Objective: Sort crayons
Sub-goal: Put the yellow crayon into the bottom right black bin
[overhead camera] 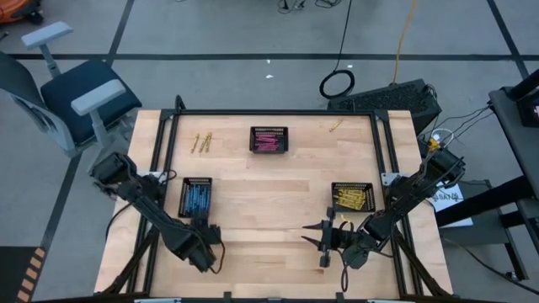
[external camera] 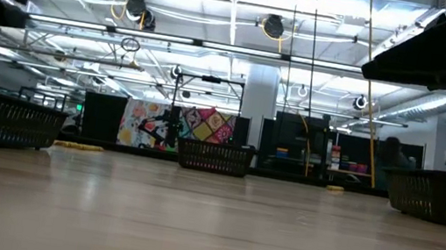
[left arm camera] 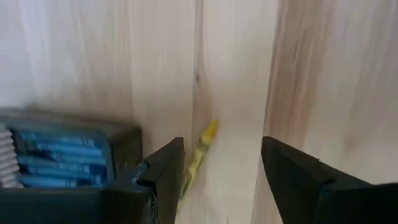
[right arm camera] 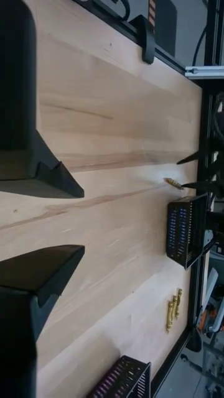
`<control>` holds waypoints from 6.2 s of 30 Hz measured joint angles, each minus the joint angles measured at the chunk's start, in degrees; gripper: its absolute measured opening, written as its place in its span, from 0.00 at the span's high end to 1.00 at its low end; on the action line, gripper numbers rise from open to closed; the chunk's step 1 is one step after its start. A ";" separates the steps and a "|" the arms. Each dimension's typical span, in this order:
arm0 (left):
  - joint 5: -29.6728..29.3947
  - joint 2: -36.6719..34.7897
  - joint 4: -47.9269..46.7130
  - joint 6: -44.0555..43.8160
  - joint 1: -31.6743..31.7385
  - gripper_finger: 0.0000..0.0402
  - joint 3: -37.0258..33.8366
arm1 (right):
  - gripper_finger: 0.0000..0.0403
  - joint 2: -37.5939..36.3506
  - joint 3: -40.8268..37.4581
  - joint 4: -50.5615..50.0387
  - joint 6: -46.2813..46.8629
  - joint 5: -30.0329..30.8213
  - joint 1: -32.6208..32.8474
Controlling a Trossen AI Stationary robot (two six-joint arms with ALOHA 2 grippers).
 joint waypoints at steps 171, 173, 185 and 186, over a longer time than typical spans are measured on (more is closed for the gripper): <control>-18.09 -3.26 62.92 51.48 58.17 0.41 -1.77 | 0.43 7.75 20.57 -48.61 -18.40 -47.06 -94.12; -18.96 -3.26 62.96 52.57 58.45 0.41 -1.77 | 0.43 7.75 20.56 -48.83 -15.90 -43.07 -94.44; -18.97 -3.26 60.38 54.00 60.03 0.41 -1.77 | 0.46 12.79 20.32 -45.34 -8.54 -37.36 -94.84; -18.95 -3.26 59.68 53.89 60.00 0.41 -1.77 | 0.46 12.67 20.33 -46.25 -8.64 -37.20 -94.84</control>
